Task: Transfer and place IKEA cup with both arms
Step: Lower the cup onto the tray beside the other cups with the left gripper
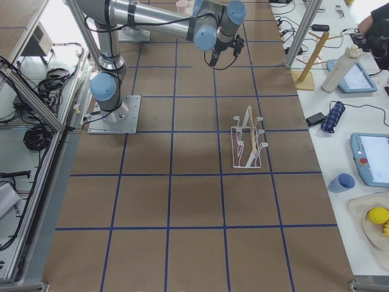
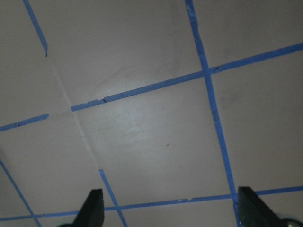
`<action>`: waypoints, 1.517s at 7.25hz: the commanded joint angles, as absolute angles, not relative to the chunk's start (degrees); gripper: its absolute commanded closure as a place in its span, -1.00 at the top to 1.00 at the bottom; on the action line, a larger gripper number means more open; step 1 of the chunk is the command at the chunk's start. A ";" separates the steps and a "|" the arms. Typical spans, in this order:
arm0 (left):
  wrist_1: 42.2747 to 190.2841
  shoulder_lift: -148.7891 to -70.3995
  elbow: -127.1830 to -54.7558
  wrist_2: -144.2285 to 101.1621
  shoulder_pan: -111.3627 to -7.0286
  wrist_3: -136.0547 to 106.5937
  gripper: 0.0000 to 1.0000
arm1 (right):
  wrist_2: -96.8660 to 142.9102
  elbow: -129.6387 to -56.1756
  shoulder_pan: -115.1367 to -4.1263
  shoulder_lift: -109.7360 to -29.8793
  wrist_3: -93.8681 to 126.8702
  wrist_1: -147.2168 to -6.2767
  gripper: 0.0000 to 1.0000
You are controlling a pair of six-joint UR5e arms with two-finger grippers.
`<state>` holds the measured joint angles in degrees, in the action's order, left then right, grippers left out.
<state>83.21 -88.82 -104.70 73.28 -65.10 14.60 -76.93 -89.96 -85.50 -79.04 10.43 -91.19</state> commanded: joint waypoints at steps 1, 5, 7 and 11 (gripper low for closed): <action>83.93 -88.95 -99.87 82.68 -61.54 26.23 -1.00 | -81.47 -89.82 -85.52 -79.71 10.73 -96.74 1.00; 77.65 -91.67 -98.88 85.87 -47.93 53.38 -1.00 | -88.23 -89.82 -85.60 -81.82 9.93 -101.69 1.00; 73.32 -93.15 -98.96 85.52 -43.01 65.08 -1.00 | -87.98 -85.99 -87.18 -81.74 10.19 -101.26 1.00; 66.97 -100.17 -99.06 75.70 -32.46 83.40 -1.00 | -87.62 -83.49 -92.27 -83.85 10.99 -95.90 1.00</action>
<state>68.28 -97.31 -99.53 79.84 -35.86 79.36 -87.31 -83.48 -90.52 -83.22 10.83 -97.09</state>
